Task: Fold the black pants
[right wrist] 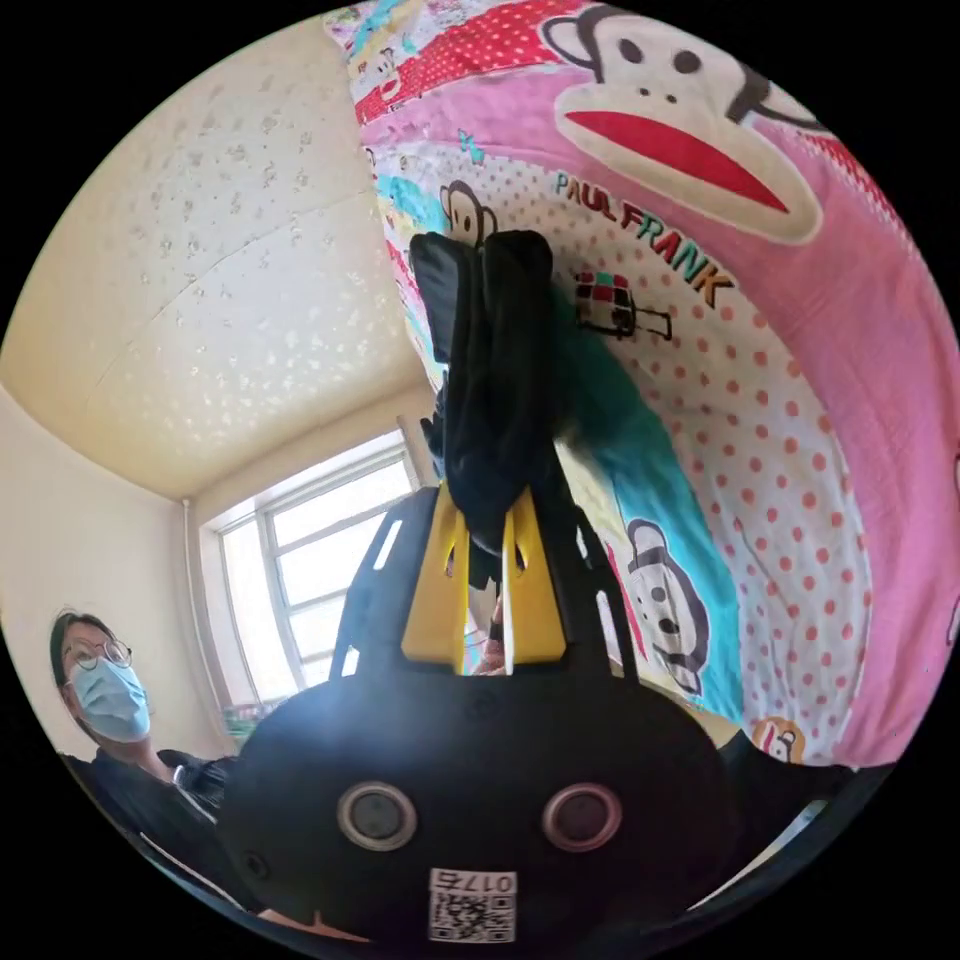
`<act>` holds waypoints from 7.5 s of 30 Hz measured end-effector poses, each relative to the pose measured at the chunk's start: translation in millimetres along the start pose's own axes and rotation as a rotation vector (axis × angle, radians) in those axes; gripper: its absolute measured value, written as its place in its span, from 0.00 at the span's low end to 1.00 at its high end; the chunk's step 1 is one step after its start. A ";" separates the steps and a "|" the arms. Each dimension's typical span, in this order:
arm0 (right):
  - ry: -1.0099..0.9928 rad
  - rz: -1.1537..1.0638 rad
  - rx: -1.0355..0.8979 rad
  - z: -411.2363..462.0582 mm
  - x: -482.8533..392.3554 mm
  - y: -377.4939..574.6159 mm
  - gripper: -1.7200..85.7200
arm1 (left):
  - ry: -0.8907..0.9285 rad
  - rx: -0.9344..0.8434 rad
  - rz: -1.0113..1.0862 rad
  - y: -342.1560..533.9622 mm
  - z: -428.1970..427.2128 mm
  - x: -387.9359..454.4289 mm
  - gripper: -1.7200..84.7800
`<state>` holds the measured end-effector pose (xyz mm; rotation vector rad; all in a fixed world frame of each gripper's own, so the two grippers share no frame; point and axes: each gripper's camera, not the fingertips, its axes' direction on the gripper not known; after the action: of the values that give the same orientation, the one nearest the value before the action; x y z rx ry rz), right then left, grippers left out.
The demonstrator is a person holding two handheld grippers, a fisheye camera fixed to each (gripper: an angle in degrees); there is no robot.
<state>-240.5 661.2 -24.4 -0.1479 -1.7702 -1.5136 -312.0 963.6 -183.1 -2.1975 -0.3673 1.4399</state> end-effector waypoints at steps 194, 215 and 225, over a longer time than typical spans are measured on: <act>-0.012 -0.098 -0.419 161.4 -291.7 -9.0 0.09 | 0.300 -0.117 0.153 -26.5 -241.7 186.8 0.14; 0.061 -0.042 -0.568 323.6 -113.6 -40.4 0.05 | 0.440 0.167 0.062 -89.4 -409.1 -19.1 0.09; 0.128 -0.737 -0.401 91.4 -297.7 59.3 0.03 | 0.148 0.080 1.071 80.4 -365.5 196.8 0.01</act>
<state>-47.9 873.5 -159.8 0.4443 -1.4606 -2.3307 98.6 897.7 -259.7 -2.4993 1.0557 1.6650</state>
